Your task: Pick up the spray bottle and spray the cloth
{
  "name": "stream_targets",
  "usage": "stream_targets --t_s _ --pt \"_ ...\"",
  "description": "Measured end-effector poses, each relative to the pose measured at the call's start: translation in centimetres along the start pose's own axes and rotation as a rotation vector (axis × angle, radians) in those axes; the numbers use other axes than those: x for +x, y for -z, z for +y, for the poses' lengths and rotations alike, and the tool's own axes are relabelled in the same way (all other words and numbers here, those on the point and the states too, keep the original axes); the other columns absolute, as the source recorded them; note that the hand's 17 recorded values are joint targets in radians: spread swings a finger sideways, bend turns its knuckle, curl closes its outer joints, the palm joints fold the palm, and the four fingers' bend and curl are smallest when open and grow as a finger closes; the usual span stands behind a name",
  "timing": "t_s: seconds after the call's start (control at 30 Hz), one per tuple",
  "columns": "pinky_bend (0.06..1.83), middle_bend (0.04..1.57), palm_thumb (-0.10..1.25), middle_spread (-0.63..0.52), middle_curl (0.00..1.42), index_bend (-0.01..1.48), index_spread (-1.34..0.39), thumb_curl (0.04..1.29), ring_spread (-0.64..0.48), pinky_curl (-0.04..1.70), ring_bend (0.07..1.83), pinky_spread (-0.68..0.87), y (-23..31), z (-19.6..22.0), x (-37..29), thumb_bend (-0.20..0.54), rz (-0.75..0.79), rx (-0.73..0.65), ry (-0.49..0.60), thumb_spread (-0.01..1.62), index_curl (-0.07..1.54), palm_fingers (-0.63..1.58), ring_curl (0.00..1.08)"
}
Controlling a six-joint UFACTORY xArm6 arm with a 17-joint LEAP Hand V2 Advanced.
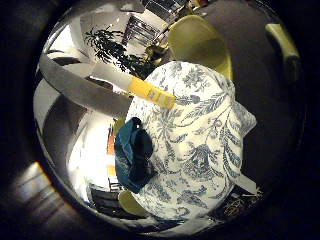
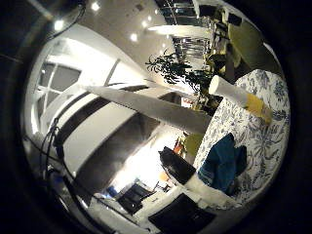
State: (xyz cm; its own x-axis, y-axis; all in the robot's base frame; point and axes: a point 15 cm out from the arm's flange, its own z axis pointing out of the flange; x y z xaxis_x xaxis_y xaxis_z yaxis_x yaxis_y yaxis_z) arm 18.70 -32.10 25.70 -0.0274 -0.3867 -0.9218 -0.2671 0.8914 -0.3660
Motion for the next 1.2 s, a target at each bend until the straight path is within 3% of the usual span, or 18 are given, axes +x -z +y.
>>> stream_targets --t_s 0.4,1.2 --pt "0.64 0.29 0.58 0.20 0.33 0.15 -0.13 0.33 0.22 0.18 0.46 0.39 -1.9 -0.3 2.5 -0.025 -0.058 0.021 -0.079 1.04 0.29 0.03 0.25" --pt "0.52 0.29 0.61 0.20 0.34 0.15 -0.12 0.33 0.23 0.25 0.45 0.40 -8.4 -2.6 4.5 -0.025 -0.060 -0.029 -0.079 1.04 0.27 0.11 0.26"
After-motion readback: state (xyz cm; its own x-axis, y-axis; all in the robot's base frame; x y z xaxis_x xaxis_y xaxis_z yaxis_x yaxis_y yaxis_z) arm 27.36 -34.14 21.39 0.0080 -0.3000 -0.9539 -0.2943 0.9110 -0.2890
